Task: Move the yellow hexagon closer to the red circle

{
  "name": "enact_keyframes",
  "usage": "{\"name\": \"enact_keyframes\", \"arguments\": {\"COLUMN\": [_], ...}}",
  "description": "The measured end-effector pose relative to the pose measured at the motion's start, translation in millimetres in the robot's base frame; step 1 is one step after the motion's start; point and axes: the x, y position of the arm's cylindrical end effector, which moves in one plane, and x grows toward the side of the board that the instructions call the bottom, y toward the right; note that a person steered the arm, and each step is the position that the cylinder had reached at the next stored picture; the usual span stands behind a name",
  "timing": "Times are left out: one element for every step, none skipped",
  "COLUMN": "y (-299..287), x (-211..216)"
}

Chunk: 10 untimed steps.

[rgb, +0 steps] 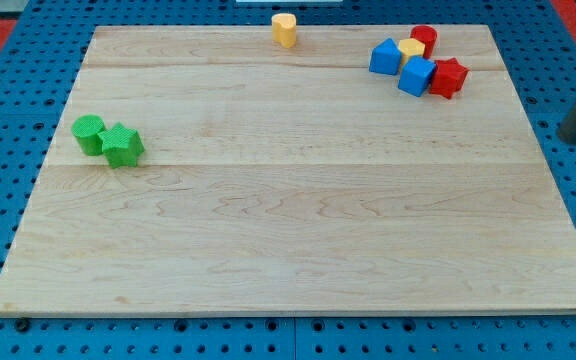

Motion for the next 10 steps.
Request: {"name": "enact_keyframes", "arguments": {"y": [-33.8,-129.8,-184.4,-158.9,-223.5,-264.0,-270.5,-243.8,-216.4,-230.0], "x": [-93.0,-121.9,-120.8,-132.1,-173.5,-134.5,-95.8,-150.9,-137.7,-160.2]}}
